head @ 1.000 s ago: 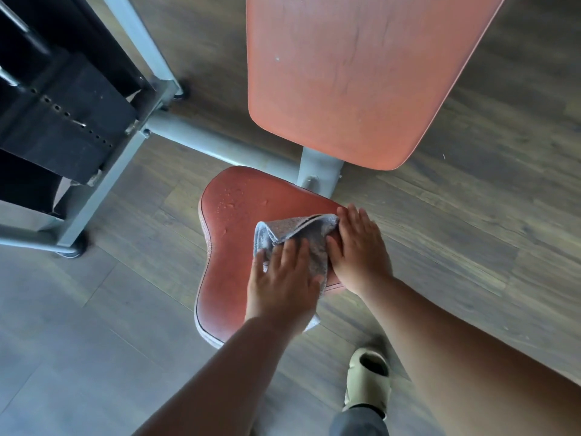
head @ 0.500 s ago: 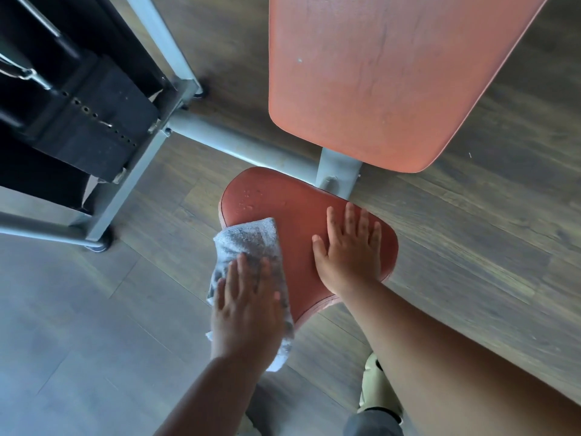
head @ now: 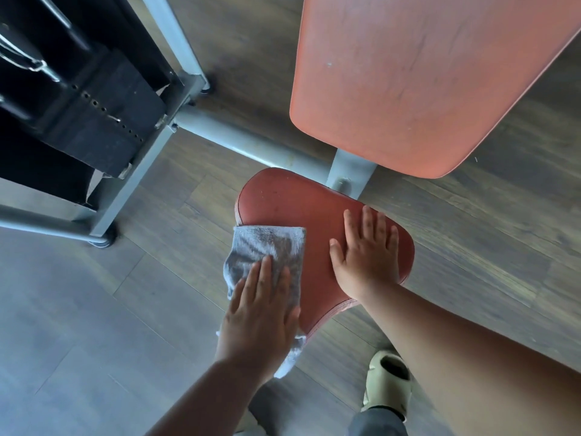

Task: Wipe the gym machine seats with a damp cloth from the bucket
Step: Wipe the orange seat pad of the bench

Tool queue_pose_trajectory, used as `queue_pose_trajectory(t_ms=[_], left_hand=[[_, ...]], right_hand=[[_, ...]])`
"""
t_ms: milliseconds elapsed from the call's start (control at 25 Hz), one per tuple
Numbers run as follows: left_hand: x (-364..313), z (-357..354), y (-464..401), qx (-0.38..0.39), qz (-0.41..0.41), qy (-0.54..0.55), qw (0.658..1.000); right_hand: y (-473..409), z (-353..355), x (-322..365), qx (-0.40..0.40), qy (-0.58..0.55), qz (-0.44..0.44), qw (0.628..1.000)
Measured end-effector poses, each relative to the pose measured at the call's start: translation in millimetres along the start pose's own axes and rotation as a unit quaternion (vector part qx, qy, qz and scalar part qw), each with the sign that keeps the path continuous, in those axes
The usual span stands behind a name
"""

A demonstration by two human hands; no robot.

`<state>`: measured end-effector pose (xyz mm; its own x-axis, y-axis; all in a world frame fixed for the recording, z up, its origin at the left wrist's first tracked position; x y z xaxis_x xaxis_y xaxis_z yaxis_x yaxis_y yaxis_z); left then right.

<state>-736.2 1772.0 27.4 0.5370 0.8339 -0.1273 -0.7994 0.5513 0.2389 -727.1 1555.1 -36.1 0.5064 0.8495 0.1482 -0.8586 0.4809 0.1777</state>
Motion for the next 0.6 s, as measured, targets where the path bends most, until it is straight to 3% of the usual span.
queue_pose_trajectory(t_ms=[280, 480, 600], left_hand=[[32.9, -6.5, -124.8, -0.003, 0.103, 0.049, 0.993], [50.3, -2.7, -201.5, 0.001, 0.122, 0.02, 0.992], [38.7, 4.9, -196.5, 0.007, 0.069, 0.008, 0.998]], right_hand=[[0.7, -0.4, -0.4, -0.007, 0.012, 0.0, 1.0], [0.7, -2.3, -0.2, -0.03, 0.005, 0.007, 0.999], [0.1, -4.0, -2.3, -0.029, 0.003, 0.005, 1.0]])
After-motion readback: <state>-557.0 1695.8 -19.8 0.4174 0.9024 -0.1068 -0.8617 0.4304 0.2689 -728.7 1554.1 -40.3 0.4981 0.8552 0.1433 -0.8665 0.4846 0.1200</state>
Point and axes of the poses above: each hand's wrist, its own y-axis away from the middle knuckle, its own z-axis out of the back of the hand, x = y × z, the point moved 3 cm from there along -y, towards the middle knuckle, and after that the axes turned 6 degrees about -x, right-handed, at the moved point
